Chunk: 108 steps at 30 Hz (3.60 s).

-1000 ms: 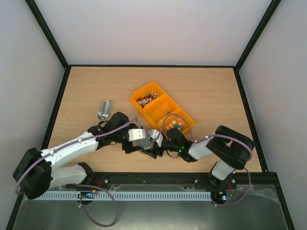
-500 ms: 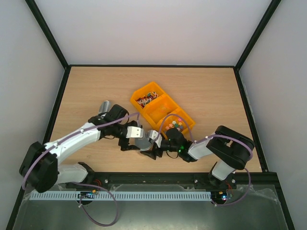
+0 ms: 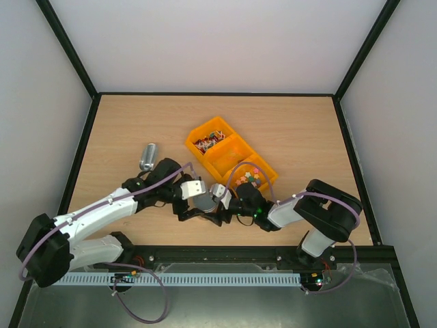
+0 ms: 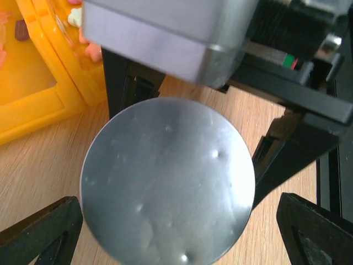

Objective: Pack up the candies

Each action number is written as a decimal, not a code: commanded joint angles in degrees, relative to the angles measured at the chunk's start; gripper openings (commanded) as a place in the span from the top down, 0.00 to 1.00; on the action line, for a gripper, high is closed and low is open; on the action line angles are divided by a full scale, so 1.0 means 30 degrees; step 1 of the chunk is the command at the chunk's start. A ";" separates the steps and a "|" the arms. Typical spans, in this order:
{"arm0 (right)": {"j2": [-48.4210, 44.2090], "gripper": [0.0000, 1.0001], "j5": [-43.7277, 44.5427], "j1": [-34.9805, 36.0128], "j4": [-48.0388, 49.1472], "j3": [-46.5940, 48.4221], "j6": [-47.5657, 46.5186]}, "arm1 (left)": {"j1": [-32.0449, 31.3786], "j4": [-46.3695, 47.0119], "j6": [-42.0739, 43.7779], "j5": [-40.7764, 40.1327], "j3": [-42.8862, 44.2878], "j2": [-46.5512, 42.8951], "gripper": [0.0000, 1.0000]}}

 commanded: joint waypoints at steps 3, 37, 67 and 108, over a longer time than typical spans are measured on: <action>0.0541 0.61 0.1047 0.0092 -0.0758 0.0261 0.0699 | -0.1110 0.2847 -0.3215 -0.2062 -0.0601 0.0142 0.01; -0.0414 0.61 -0.3330 0.0020 -0.1302 -0.0773 -0.2118 | 0.0102 -0.4100 1.1615 0.0841 0.2066 0.3590 0.30; 0.0616 0.59 0.0815 -0.0047 -0.0965 0.0006 0.1673 | -0.2019 0.3936 -0.5431 -0.4484 -0.0928 0.0792 0.01; 0.0108 0.60 -0.0946 -0.0150 -0.0973 -0.0561 -0.0361 | 0.0396 0.1802 0.0053 0.0044 -0.0551 -0.0377 0.01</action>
